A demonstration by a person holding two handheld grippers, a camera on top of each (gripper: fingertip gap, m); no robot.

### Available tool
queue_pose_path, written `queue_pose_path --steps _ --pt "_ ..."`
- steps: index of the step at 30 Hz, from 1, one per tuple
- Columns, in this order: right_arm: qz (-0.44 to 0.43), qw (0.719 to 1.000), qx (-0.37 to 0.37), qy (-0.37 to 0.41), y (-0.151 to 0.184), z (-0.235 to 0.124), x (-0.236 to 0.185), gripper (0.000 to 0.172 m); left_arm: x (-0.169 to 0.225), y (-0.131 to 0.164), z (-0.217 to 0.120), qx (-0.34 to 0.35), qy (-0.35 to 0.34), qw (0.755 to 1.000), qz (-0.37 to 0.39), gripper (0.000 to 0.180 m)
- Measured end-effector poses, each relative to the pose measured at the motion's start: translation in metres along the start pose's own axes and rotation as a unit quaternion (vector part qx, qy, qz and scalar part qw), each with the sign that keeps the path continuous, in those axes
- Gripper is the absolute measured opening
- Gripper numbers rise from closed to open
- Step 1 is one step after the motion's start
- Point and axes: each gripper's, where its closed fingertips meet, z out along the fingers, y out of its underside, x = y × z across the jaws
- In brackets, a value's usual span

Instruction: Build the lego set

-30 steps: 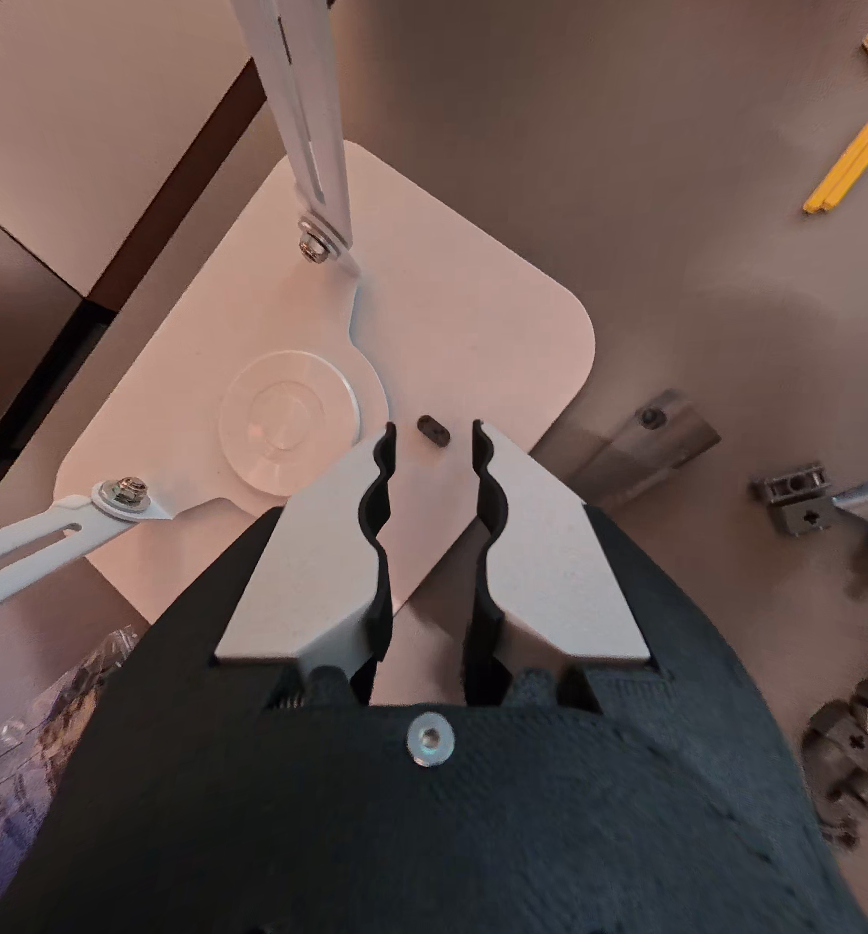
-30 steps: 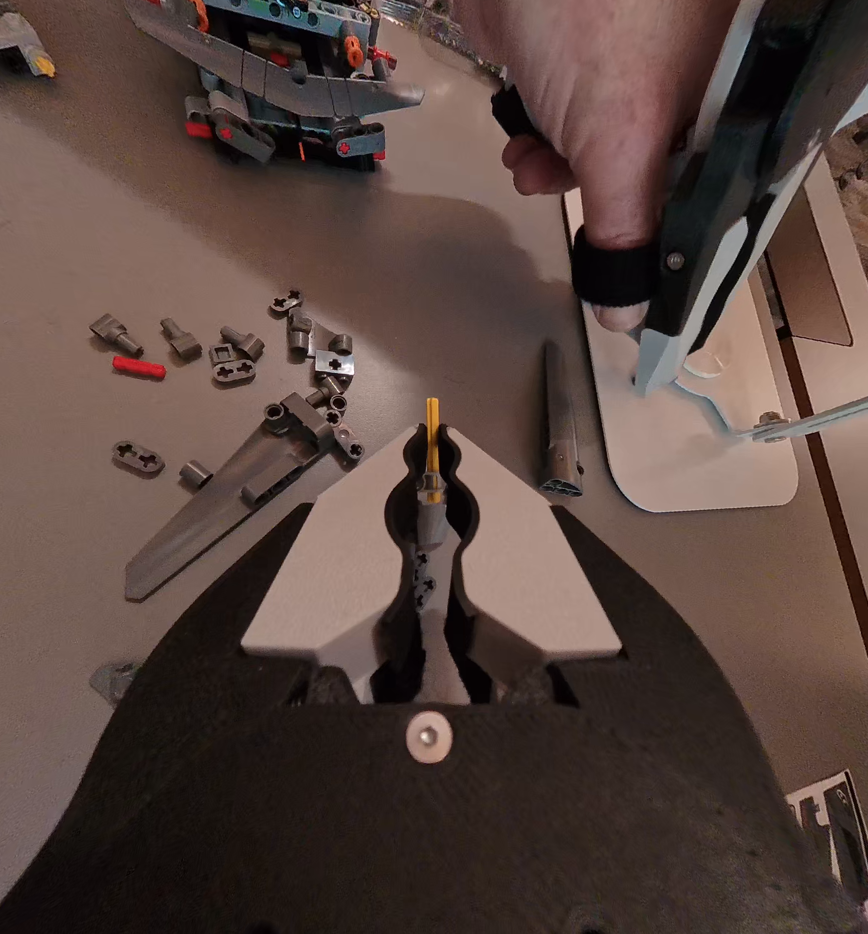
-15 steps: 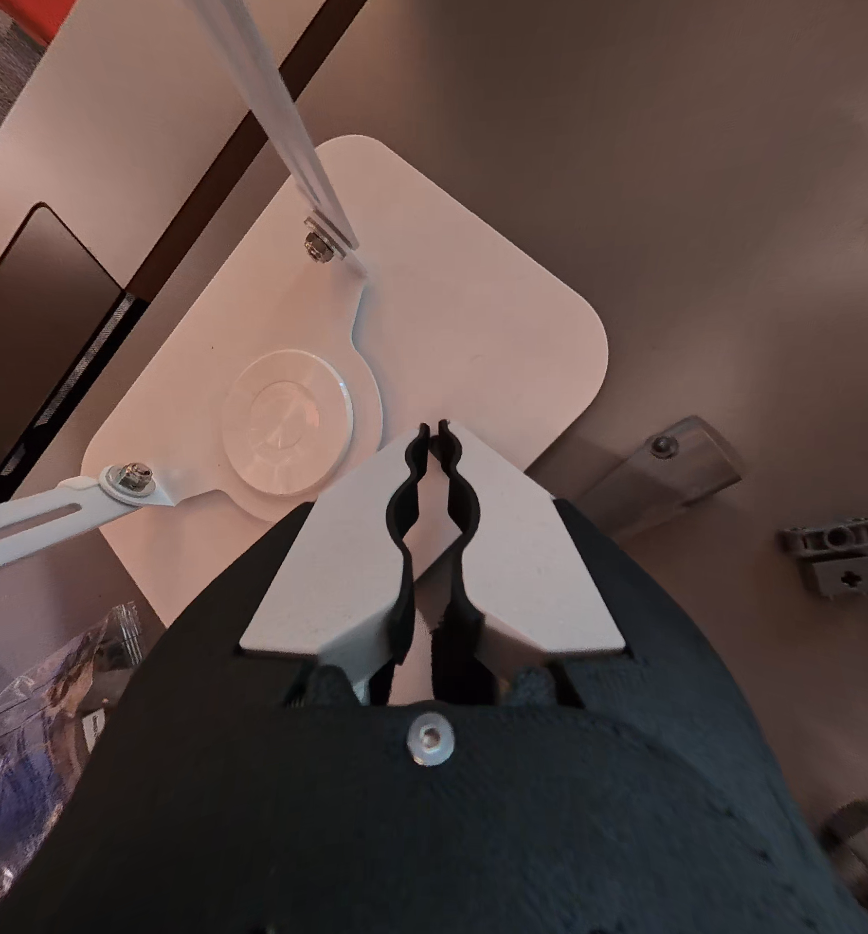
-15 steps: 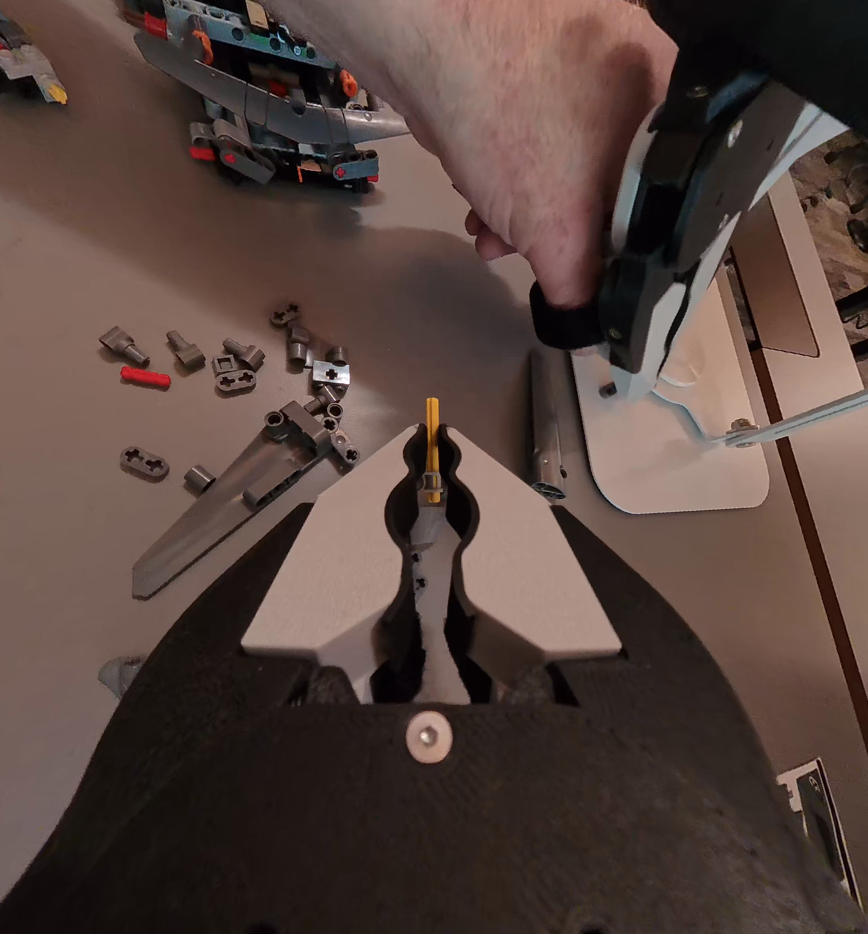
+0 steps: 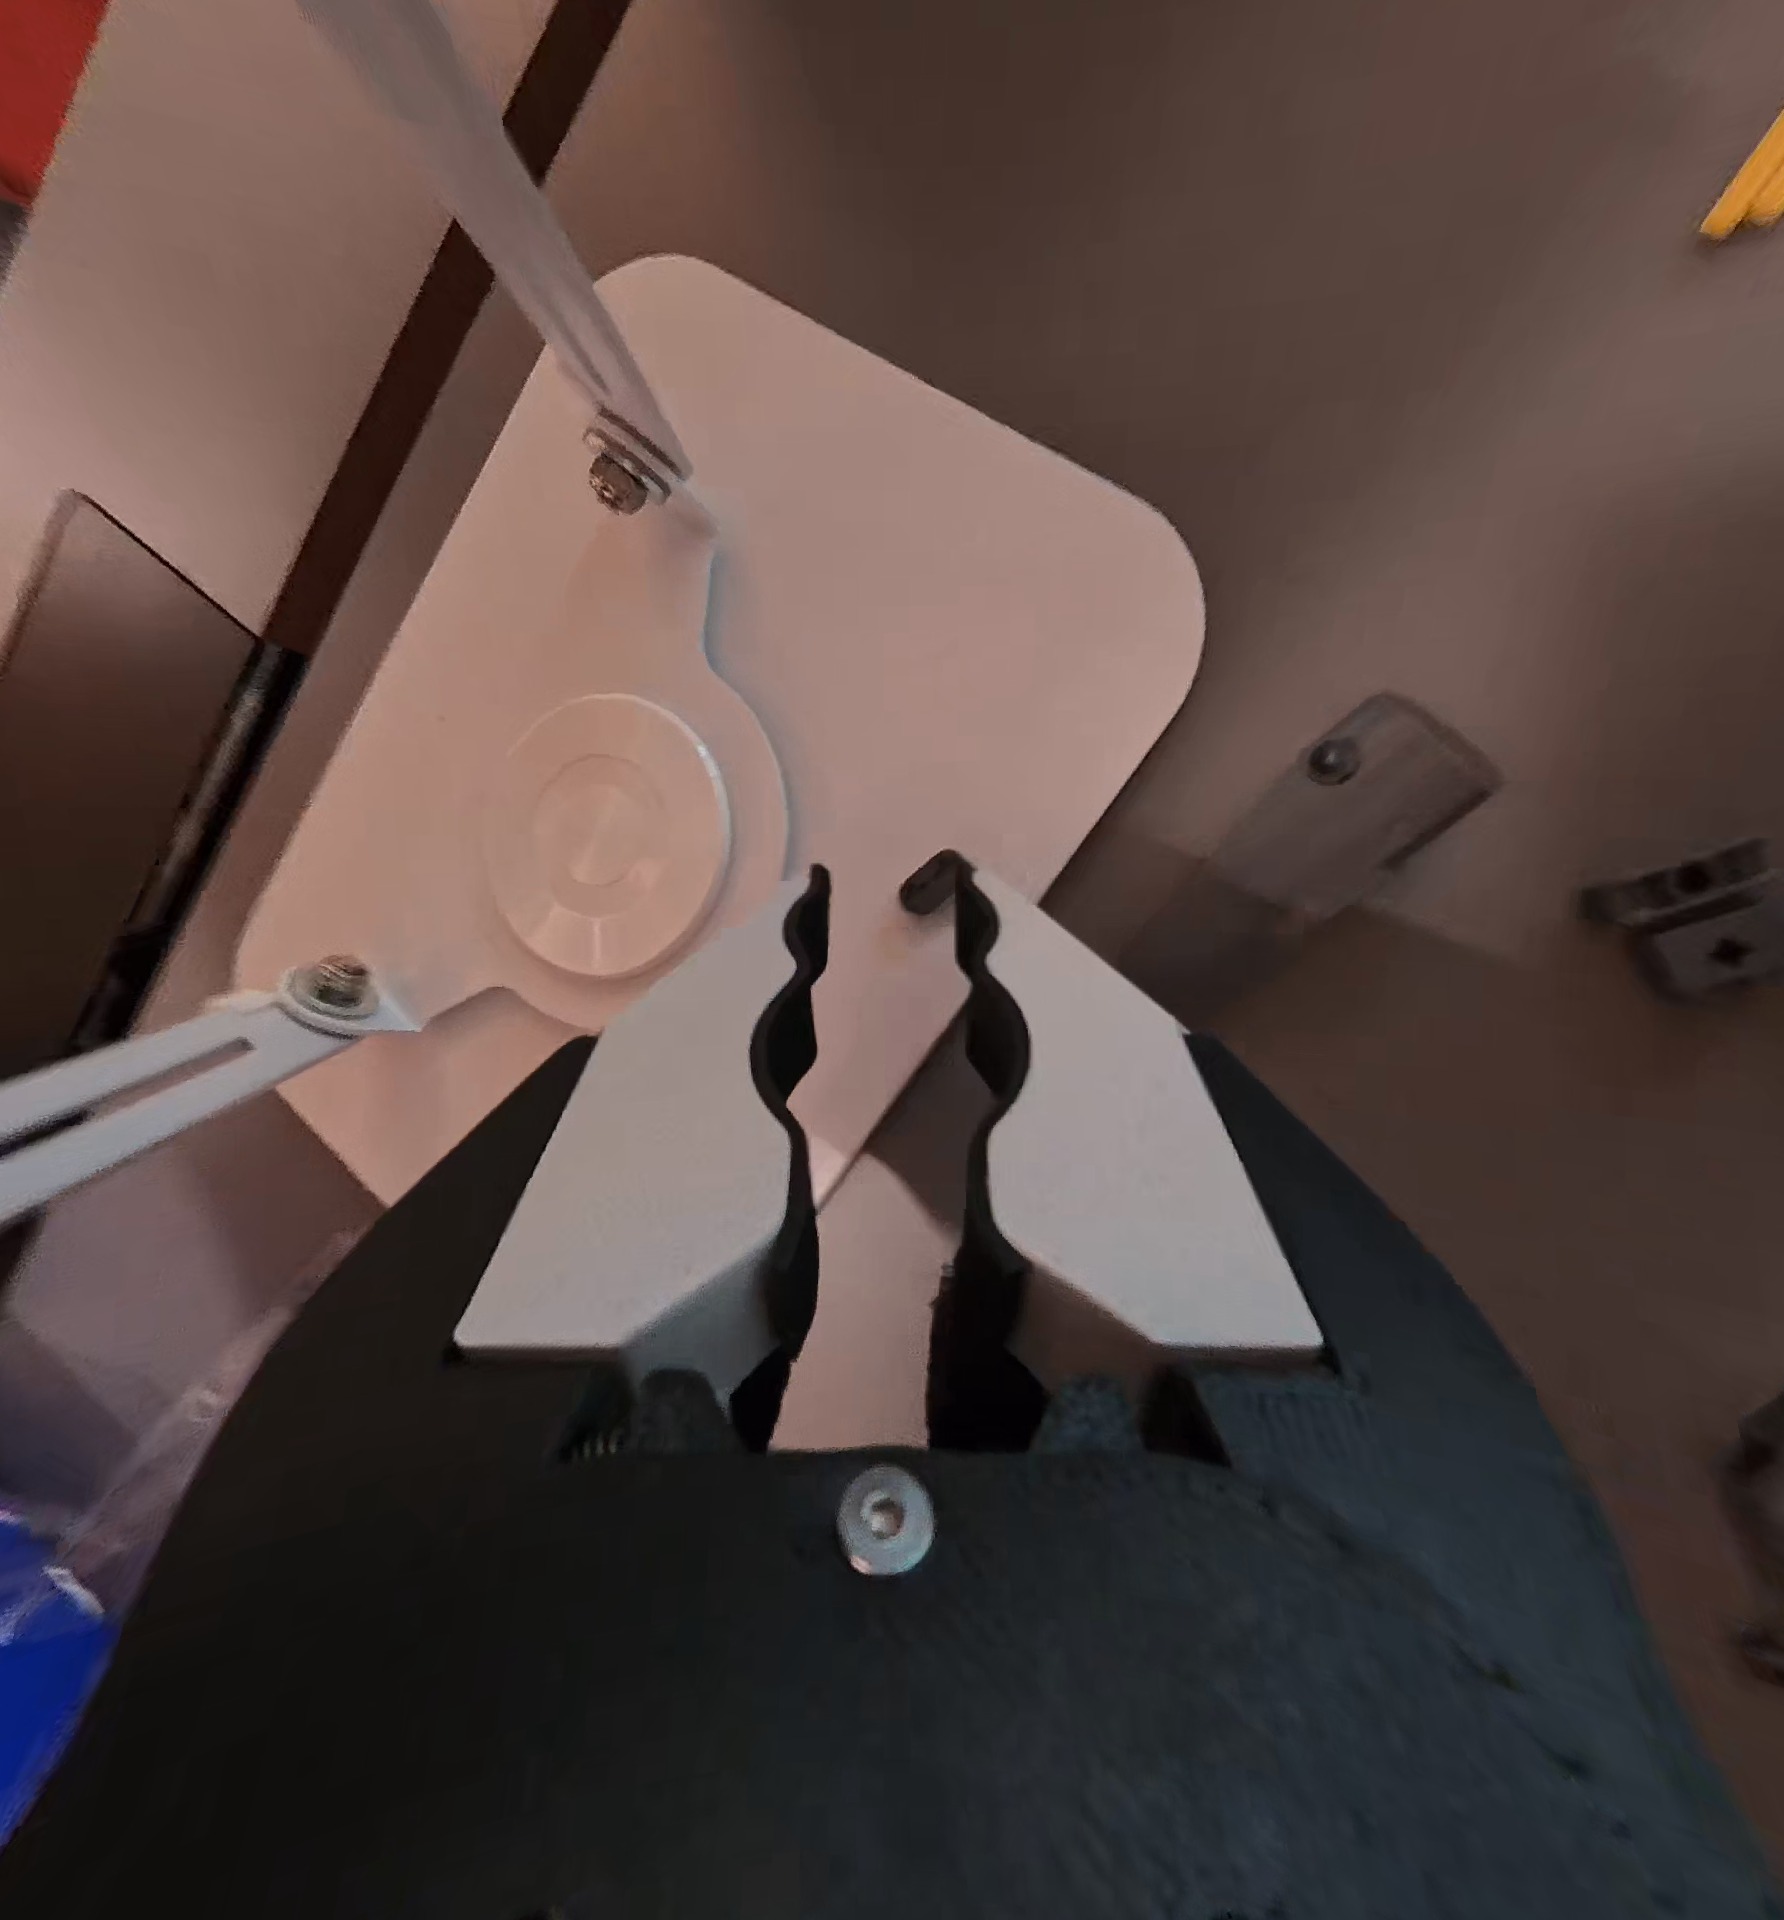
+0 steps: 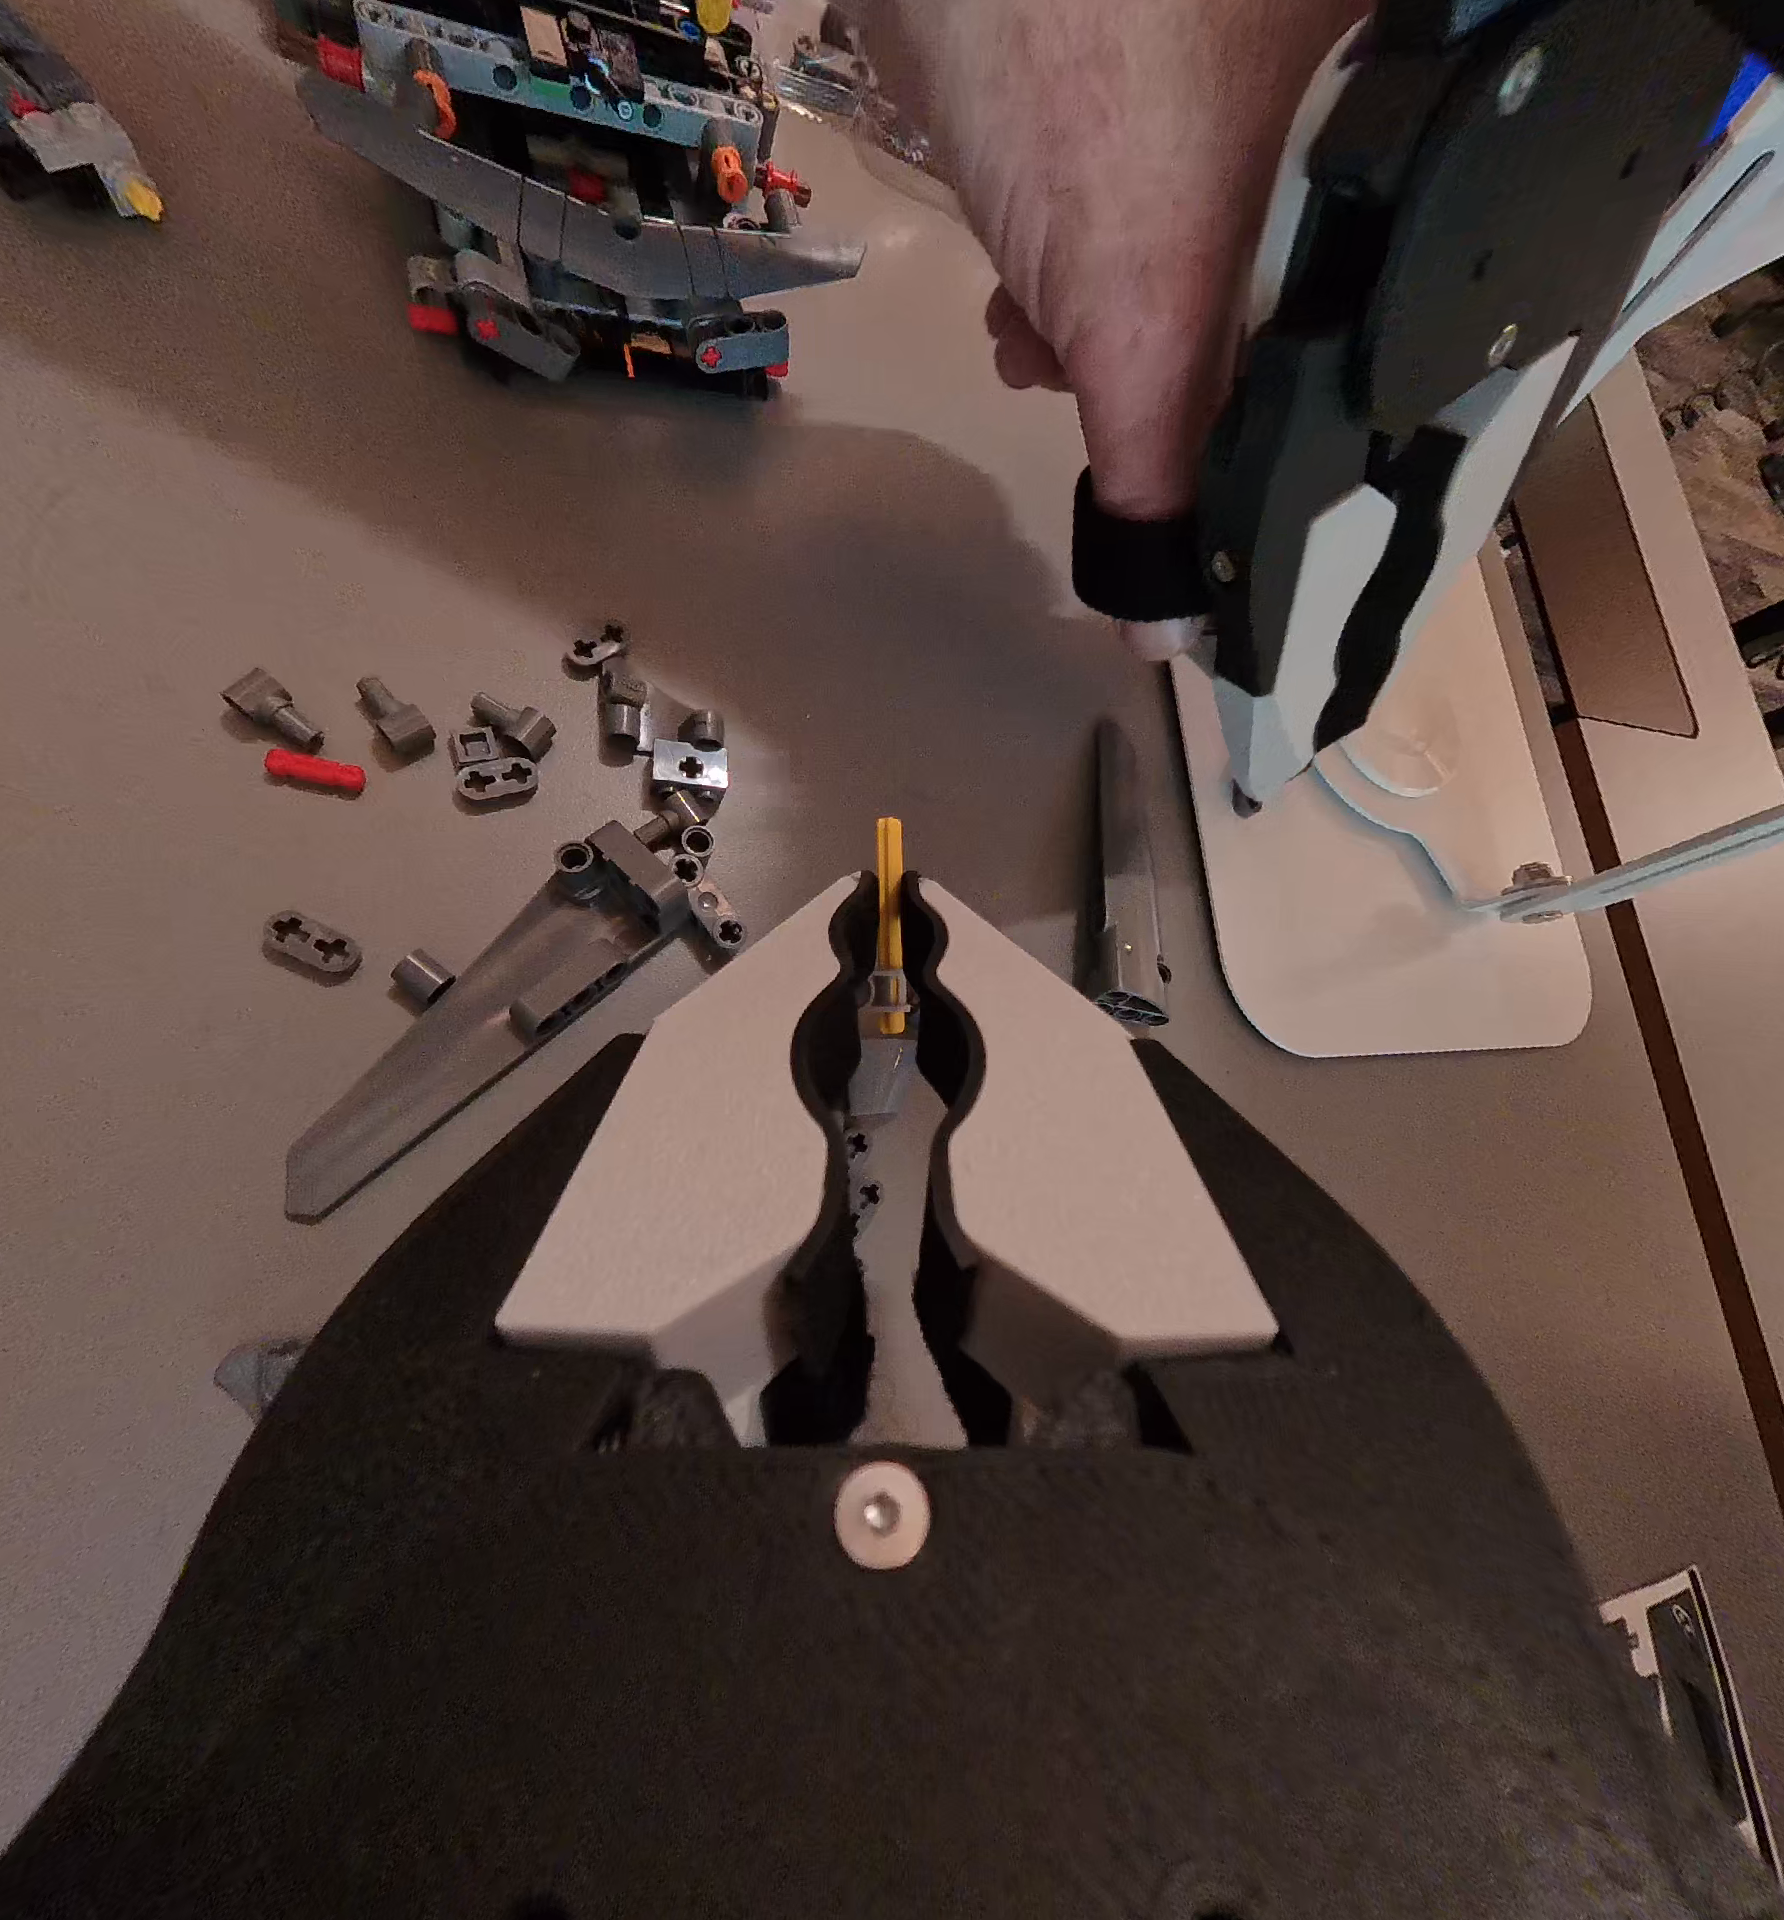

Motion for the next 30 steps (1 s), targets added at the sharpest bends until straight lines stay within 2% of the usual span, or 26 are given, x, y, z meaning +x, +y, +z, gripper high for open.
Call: queue_pose_path --steps 2,6,12,14,23,26,30 --pt "0.0 1.0 0.0 -0.002 0.0 0.0 -0.001 0.001 0.003 -0.001 0.001 0.016 0.013 0.998 0.057 0.019" --pt "0.003 1.0 0.001 -0.006 0.001 0.0 -0.001 0.001 0.007 -0.002 0.0 0.035 0.047 0.993 0.106 0.022" --pt "0.013 1.0 -0.001 -0.01 0.007 0.002 0.0 0.001 0.01 -0.001 0.006 0.043 0.077 0.983 0.161 0.012" --pt "0.015 1.0 -0.002 -0.011 0.008 0.003 0.001 0.001 0.009 -0.001 0.008 0.041 0.086 0.983 0.155 0.006" --pt "0.033 0.999 0.015 -0.005 0.005 0.002 0.006 0.001 0.014 0.002 0.001 0.06 0.126 0.982 0.129 0.005" --pt "0.049 0.998 0.032 0.01 -0.002 -0.001 0.012 0.001 0.017 -0.004 -0.016 0.1 0.137 0.979 0.109 0.004" --pt "0.073 0.994 0.066 0.047 -0.015 -0.009 0.026 0.001 0.032 -0.017 -0.061 0.17 0.164 0.968 0.084 0.004"
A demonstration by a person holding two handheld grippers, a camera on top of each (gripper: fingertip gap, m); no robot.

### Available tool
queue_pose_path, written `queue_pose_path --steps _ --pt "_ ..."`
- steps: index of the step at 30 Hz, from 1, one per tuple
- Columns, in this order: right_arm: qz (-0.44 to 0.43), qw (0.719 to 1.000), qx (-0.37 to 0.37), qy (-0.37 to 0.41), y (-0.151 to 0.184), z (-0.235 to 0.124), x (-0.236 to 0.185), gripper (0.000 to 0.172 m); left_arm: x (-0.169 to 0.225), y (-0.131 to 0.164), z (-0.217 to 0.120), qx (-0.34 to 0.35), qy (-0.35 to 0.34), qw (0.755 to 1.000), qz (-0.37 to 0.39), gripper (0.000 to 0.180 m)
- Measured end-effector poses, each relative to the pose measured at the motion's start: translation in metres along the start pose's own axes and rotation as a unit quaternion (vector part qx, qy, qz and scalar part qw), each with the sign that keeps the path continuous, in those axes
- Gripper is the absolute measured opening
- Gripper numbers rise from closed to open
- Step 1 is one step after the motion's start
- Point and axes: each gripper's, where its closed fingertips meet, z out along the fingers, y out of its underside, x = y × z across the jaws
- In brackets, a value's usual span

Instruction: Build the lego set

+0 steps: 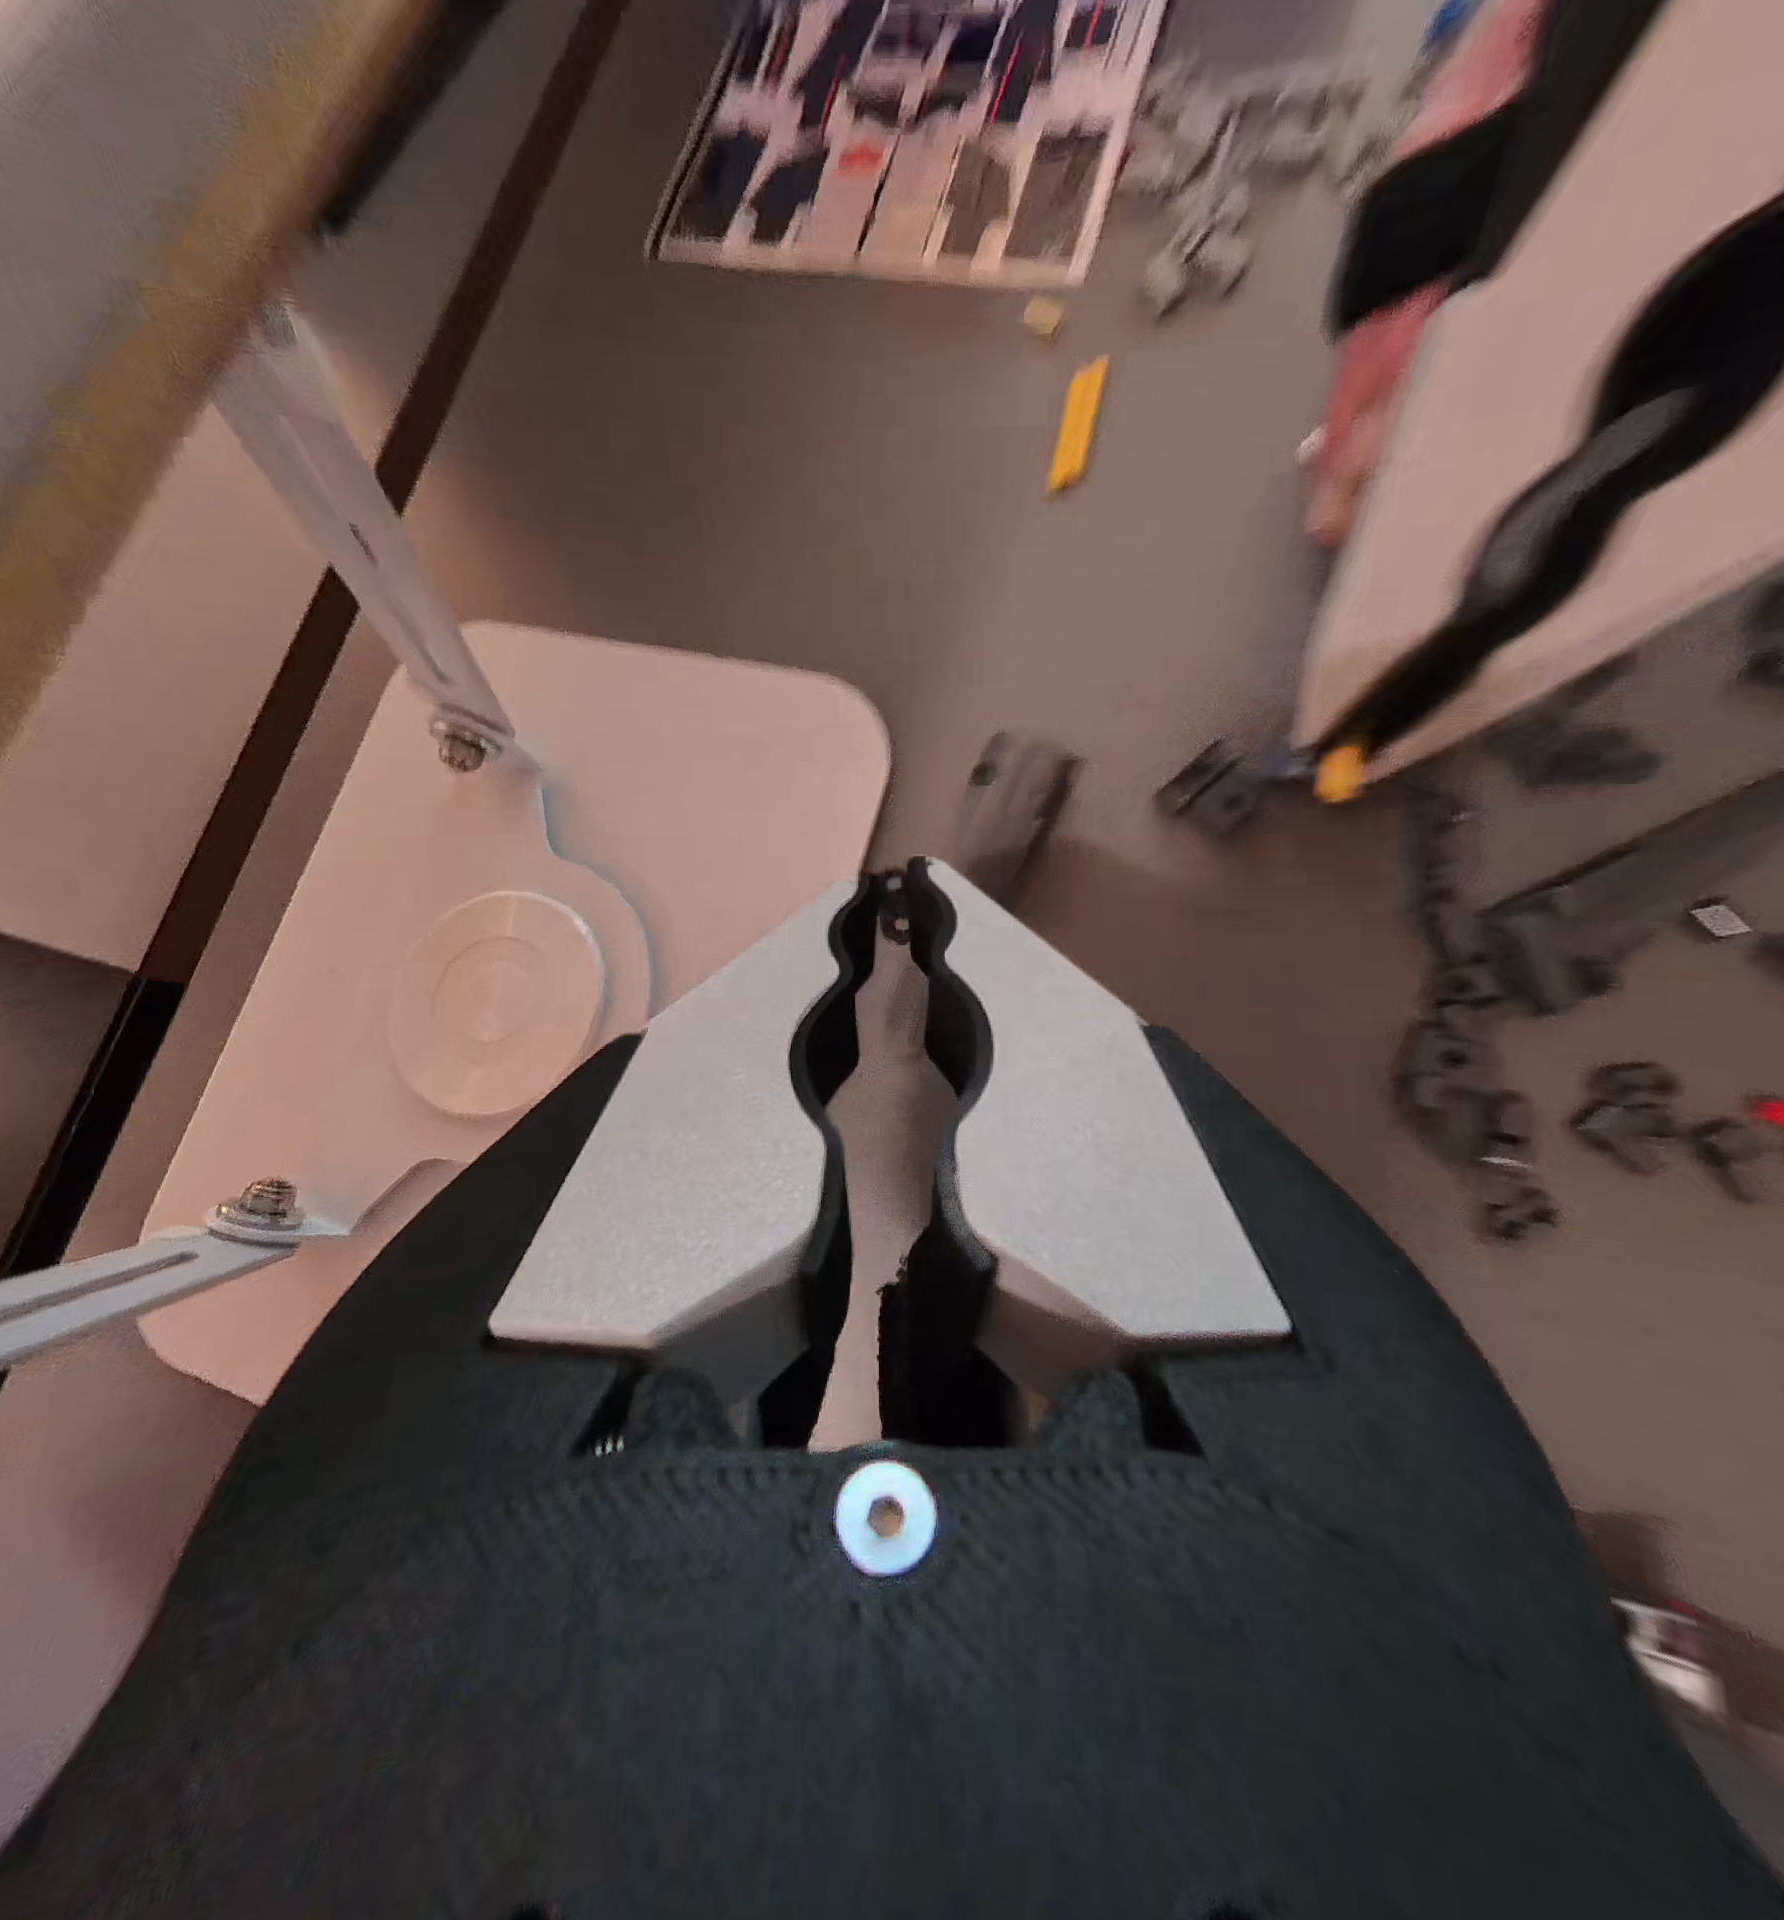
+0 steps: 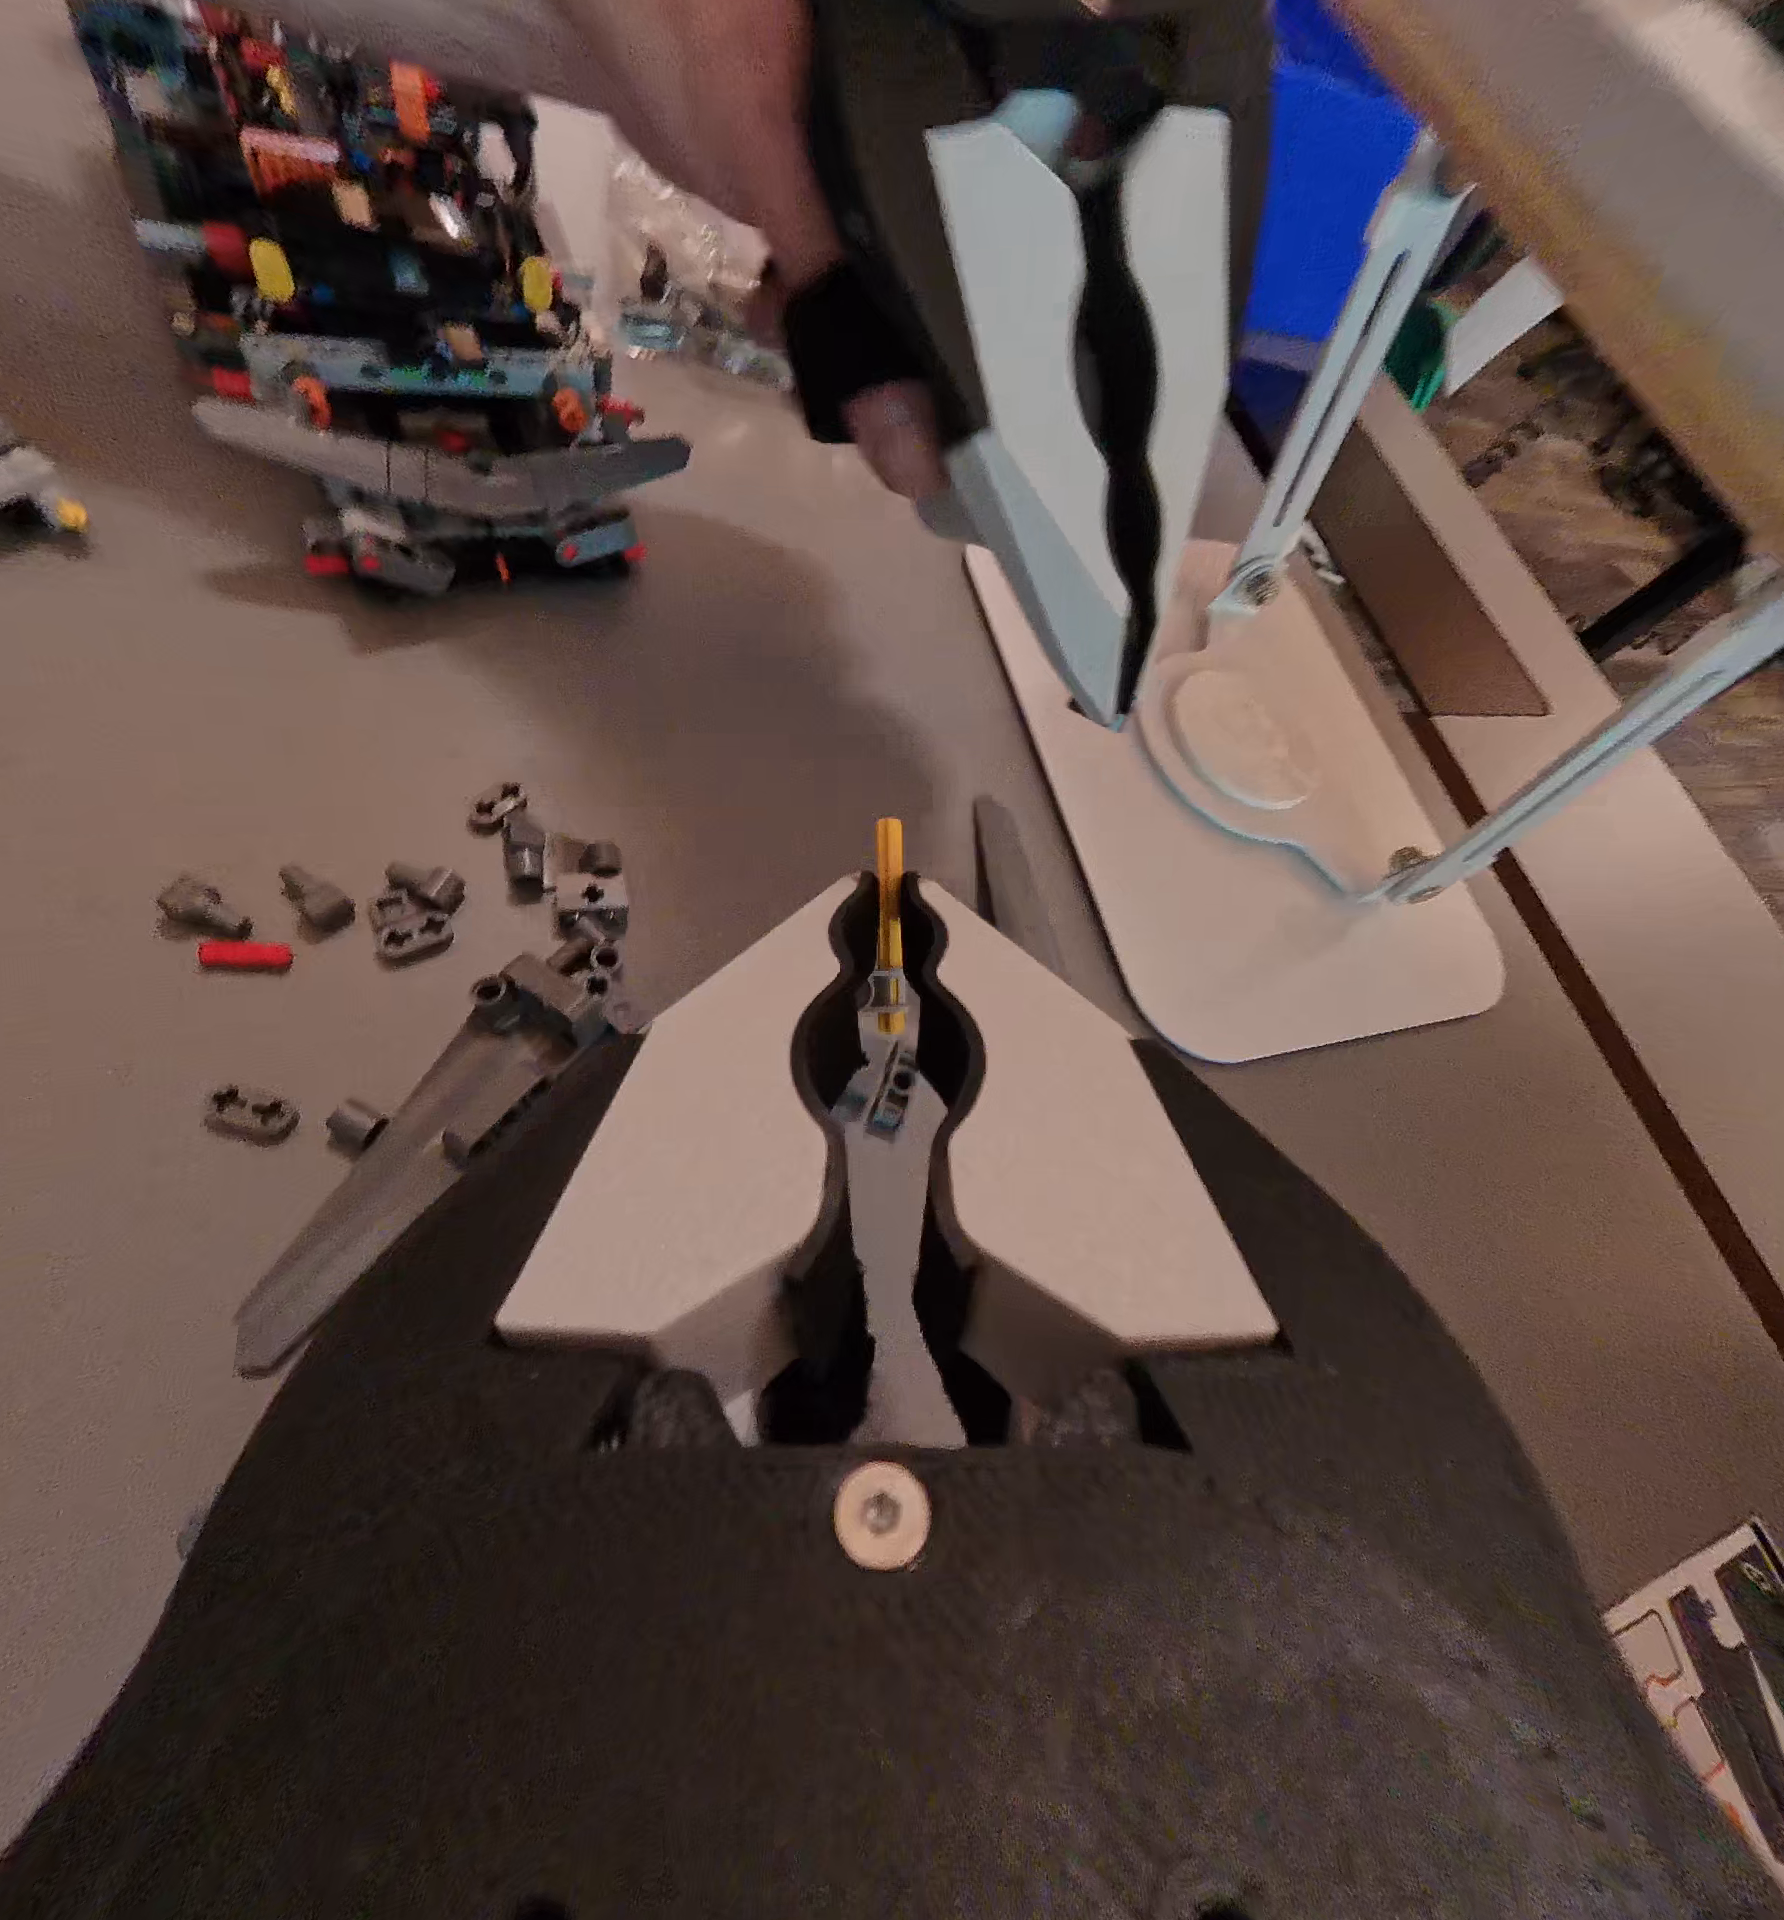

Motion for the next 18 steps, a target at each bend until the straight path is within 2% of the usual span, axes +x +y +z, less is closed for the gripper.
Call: queue_pose_path --steps 4,9,12,15,18 --pt "-0.006 0.999 0.029 0.041 -0.021 -0.005 0.005 0.001 0.03 -0.033 -0.041 0.101 0.01 0.995 -0.012 0.004" --pt "-0.03 0.995 0.068 0.062 -0.048 -0.012 -0.003 0.002 0.057 -0.046 -0.074 0.181 0.001 0.983 -0.001 0.0" --pt "-0.031 0.996 0.059 0.055 -0.045 -0.009 -0.006 0.001 0.065 -0.036 -0.074 0.17 -0.003 0.985 0.011 0.0" --pt "-0.023 0.998 0.044 0.05 -0.036 -0.006 -0.004 0.001 0.064 -0.016 -0.064 0.118 -0.015 0.993 0.02 0.0" --pt "-0.016 0.998 0.032 0.044 -0.028 -0.004 -0.002 0.001 0.071 -0.01 -0.069 0.115 -0.011 0.993 0.019 0.0"
